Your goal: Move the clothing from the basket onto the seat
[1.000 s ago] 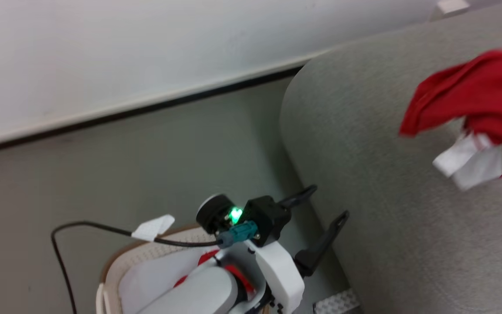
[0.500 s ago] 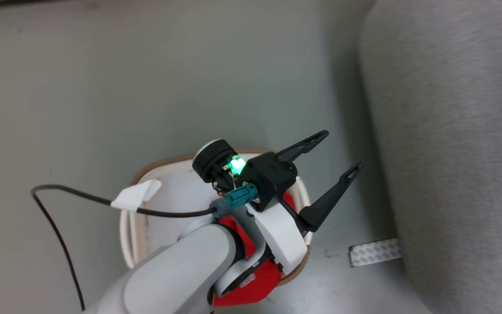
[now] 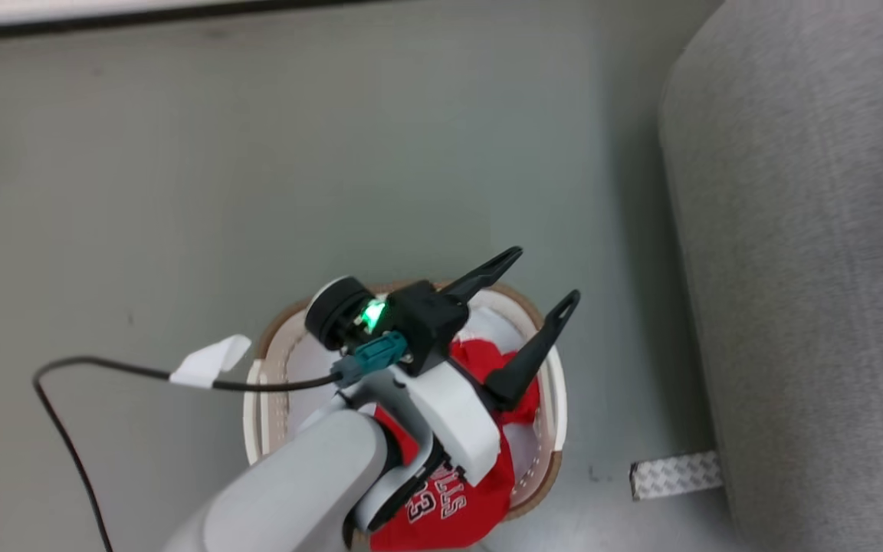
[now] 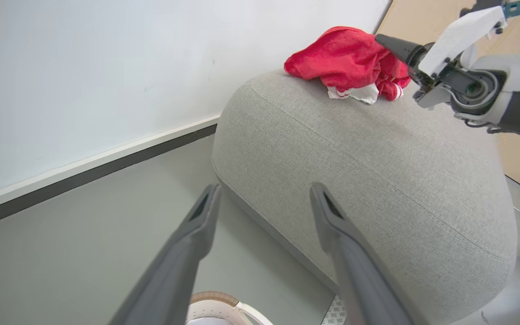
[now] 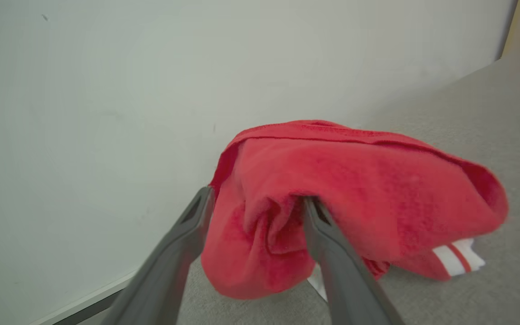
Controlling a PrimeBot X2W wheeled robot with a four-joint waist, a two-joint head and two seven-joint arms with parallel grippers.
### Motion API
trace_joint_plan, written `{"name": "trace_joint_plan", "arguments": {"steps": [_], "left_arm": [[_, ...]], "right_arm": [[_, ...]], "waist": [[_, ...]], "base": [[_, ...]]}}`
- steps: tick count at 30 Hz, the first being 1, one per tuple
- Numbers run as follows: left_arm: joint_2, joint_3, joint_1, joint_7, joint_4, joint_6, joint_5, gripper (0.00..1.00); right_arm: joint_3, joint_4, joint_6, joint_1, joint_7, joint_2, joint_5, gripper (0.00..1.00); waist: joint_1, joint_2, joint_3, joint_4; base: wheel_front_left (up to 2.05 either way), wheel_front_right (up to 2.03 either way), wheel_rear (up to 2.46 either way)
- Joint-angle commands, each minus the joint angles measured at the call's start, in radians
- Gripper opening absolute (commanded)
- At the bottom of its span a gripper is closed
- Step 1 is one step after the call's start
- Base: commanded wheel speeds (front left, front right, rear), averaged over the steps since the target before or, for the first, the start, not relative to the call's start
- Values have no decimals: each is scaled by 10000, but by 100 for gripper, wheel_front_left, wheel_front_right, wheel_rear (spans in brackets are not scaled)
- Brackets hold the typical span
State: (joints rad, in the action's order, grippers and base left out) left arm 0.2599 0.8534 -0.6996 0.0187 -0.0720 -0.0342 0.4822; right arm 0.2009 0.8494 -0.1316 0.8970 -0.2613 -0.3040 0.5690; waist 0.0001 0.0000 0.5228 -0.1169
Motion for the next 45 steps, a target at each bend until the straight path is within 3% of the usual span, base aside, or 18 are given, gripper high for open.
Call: {"name": "trace_joint_plan", "arguments": {"steps": [1, 16, 27, 32, 45], "left_arm": [[52, -28, 139, 33, -20, -27, 110, 100], [346, -1183, 2242, 1506, -916, -1275, 1059, 100], [688, -2316, 4151, 2424, -1699, -1946, 1259, 100], [512, -3006, 5058, 2460, -1415, -1902, 916, 100], [-390, -4788, 6688, 2459, -756, -1133, -592, 100]], "right_arm": [[43, -107, 18, -262, -27, 28, -117, 100], [-202, -4434, 20, -4579, -24, 1217, -2606, 100], [-976, -5312, 20, -7134, -25, 2067, -4041, 100], [-1148, -5530, 20, -8010, -25, 2363, -4327, 100], [-1448, -5538, 20, -9144, -25, 2540, -4100, 100]], "waist": [[-1, 0, -448, -152], [-1, 0, -3297, 417], [-1, 0, -4797, 1260], [-1, 0, -5252, 1414], [-1, 0, -5623, 1531]], "base": [[0, 0, 0], [0, 0, 0], [0, 0, 0], [0, 0, 0], [0, 0, 0]]}}
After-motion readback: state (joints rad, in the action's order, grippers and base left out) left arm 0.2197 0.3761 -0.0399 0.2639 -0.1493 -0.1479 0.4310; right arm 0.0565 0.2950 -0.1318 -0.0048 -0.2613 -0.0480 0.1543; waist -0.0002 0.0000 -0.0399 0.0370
